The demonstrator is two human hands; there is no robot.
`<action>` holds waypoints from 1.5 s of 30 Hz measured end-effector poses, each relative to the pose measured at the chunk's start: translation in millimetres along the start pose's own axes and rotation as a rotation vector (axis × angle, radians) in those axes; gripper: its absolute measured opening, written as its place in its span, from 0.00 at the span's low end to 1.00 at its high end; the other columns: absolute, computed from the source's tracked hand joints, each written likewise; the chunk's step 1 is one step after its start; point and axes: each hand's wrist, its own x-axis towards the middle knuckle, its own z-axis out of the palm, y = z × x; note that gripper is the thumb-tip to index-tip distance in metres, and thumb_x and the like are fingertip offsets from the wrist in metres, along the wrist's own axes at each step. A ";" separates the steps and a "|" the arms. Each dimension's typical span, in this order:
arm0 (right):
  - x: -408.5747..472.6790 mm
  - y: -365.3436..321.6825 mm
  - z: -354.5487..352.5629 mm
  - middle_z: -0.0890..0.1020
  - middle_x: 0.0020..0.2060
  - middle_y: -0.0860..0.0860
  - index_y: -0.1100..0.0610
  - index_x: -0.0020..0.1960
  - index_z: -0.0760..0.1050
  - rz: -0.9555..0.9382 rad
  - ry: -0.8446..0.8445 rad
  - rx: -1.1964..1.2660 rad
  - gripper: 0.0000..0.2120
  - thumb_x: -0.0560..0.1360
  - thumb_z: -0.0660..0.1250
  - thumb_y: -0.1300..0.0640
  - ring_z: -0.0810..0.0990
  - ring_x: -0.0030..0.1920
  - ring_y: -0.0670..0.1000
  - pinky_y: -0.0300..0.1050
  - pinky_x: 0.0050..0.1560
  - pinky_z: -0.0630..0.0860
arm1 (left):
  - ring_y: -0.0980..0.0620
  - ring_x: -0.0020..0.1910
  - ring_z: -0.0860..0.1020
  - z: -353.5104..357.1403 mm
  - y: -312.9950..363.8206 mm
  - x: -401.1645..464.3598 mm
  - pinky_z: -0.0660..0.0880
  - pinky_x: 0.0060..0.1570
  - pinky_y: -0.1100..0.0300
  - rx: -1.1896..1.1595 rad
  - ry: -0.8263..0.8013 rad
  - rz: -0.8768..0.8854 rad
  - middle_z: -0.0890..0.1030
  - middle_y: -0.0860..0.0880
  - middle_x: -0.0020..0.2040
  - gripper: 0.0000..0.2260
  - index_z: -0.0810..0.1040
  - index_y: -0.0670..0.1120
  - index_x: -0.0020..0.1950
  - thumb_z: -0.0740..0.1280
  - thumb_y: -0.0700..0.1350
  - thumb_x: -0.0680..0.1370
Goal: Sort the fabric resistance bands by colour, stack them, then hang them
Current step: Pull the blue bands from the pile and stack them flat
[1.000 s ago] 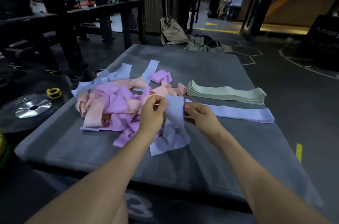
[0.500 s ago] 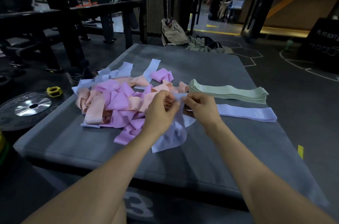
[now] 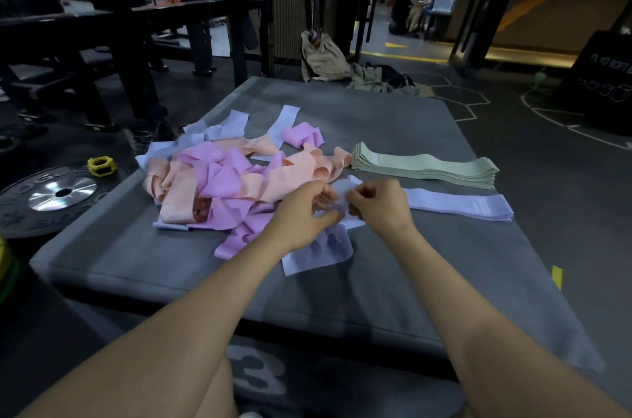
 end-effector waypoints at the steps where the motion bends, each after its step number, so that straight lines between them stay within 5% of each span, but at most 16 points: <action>1: 0.4 2.6 -0.5 0.81 0.32 0.58 0.63 0.34 0.78 0.050 0.027 -0.120 0.09 0.71 0.65 0.61 0.75 0.32 0.52 0.46 0.36 0.74 | 0.51 0.46 0.77 -0.6 -0.9 -0.7 0.76 0.51 0.56 0.071 0.001 -0.016 0.78 0.50 0.46 0.09 0.74 0.47 0.49 0.71 0.41 0.73; 6: -8.3 13.0 -10.9 0.78 0.46 0.56 0.59 0.47 0.75 0.242 -0.058 -0.480 0.08 0.69 0.65 0.58 0.76 0.43 0.58 0.43 0.42 0.71 | 0.45 0.46 0.77 -13.6 -7.7 -15.1 0.75 0.44 0.54 0.565 0.019 -0.157 0.79 0.47 0.46 0.07 0.71 0.48 0.40 0.69 0.41 0.72; 10: -15.6 16.1 -13.5 0.78 0.53 0.58 0.60 0.54 0.74 0.192 -0.055 -0.573 0.13 0.71 0.67 0.57 0.78 0.51 0.59 0.44 0.43 0.70 | 0.46 0.55 0.73 -23.1 -12.1 -27.4 0.75 0.50 0.55 0.712 -0.086 -0.288 0.76 0.49 0.47 0.13 0.69 0.49 0.31 0.69 0.44 0.72; 13: -17.7 14.3 -9.2 0.77 0.53 0.58 0.62 0.52 0.73 -0.017 -0.016 -0.526 0.10 0.71 0.65 0.63 0.75 0.53 0.60 0.43 0.42 0.67 | 0.46 0.59 0.73 -21.7 -10.8 -31.2 0.73 0.47 0.55 0.750 -0.137 -0.302 0.77 0.49 0.54 0.04 0.76 0.50 0.44 0.69 0.48 0.72; 16: -18.5 8.7 -4.7 0.76 0.52 0.60 0.64 0.52 0.76 -0.213 0.026 -0.420 0.10 0.72 0.62 0.68 0.74 0.53 0.60 0.45 0.47 0.68 | 0.46 0.65 0.69 -18.0 -12.3 -31.0 0.71 0.50 0.54 0.788 -0.173 -0.324 0.75 0.47 0.59 0.14 0.74 0.46 0.57 0.68 0.48 0.73; 21: -20.7 5.0 1.0 0.78 0.57 0.57 0.60 0.58 0.78 -0.321 -0.129 -0.476 0.12 0.77 0.62 0.61 0.74 0.58 0.56 0.47 0.57 0.71 | 0.45 0.59 0.73 -21.1 -2.9 -30.7 0.72 0.48 0.56 0.795 -0.177 -0.317 0.75 0.45 0.58 0.05 0.75 0.48 0.50 0.67 0.45 0.75; 25: -18.8 1.8 7.0 0.80 0.55 0.56 0.58 0.57 0.79 -0.339 -0.179 -0.453 0.11 0.78 0.61 0.58 0.75 0.56 0.57 0.47 0.58 0.71 | 0.43 0.46 0.72 -33.7 10.6 -30.3 0.68 0.41 0.54 0.517 0.181 -0.223 0.74 0.43 0.50 0.03 0.67 0.45 0.48 0.61 0.39 0.78; 29: -19.3 -7.8 16.6 0.82 0.50 0.57 0.62 0.51 0.80 -0.358 -0.179 -0.389 0.09 0.76 0.63 0.61 0.77 0.52 0.57 0.50 0.52 0.73 | 0.42 0.49 0.75 -52.1 5.7 -30.0 0.68 0.43 0.56 0.224 0.456 -0.173 0.78 0.43 0.51 0.05 0.71 0.42 0.52 0.63 0.38 0.77; 32: -16.1 -19.4 27.3 0.77 0.60 0.56 0.60 0.63 0.74 -0.411 -0.133 -0.313 0.16 0.76 0.62 0.65 0.74 0.60 0.56 0.46 0.59 0.69 | 0.48 0.45 0.73 -59.3 -0.4 -32.1 0.61 0.36 0.65 0.220 0.483 -0.140 0.78 0.47 0.49 0.07 0.74 0.42 0.54 0.66 0.39 0.76; 36: -13.1 -28.5 46.9 0.67 0.71 0.52 0.53 0.72 0.64 -0.514 -0.356 -0.399 0.32 0.70 0.60 0.72 0.65 0.68 0.54 0.46 0.68 0.64 | 0.52 0.41 0.72 -63.8 1.6 -35.5 0.66 0.34 0.73 0.156 0.472 -0.056 0.78 0.50 0.44 0.04 0.76 0.42 0.47 0.68 0.38 0.74; 39: -8.4 -30.8 52.0 0.76 0.59 0.56 0.54 0.57 0.74 -0.498 -0.418 -0.449 0.18 0.70 0.65 0.66 0.72 0.59 0.58 0.53 0.59 0.72 | 0.54 0.38 0.72 -68.8 -1.2 -35.8 0.67 0.34 0.76 0.056 0.482 -0.040 0.77 0.52 0.38 0.06 0.74 0.46 0.41 0.69 0.36 0.73; 41: -4.3 -30.7 45.0 0.79 0.52 0.55 0.57 0.52 0.76 -0.530 -0.344 -0.567 0.10 0.71 0.67 0.60 0.72 0.55 0.59 0.49 0.51 0.71 | 0.53 0.37 0.72 -73.3 -5.7 -34.4 0.69 0.35 0.70 -0.044 0.552 -0.037 0.76 0.54 0.35 0.11 0.72 0.49 0.37 0.69 0.35 0.72; 45: -3.3 -23.2 27.0 0.75 0.54 0.55 0.57 0.56 0.77 -0.583 -0.228 -0.665 0.14 0.72 0.68 0.54 0.68 0.59 0.58 0.47 0.58 0.65 | 0.51 0.38 0.73 -76.5 -11.0 -30.3 0.73 0.42 0.56 -0.148 0.676 -0.070 0.76 0.54 0.35 0.13 0.72 0.52 0.36 0.70 0.36 0.72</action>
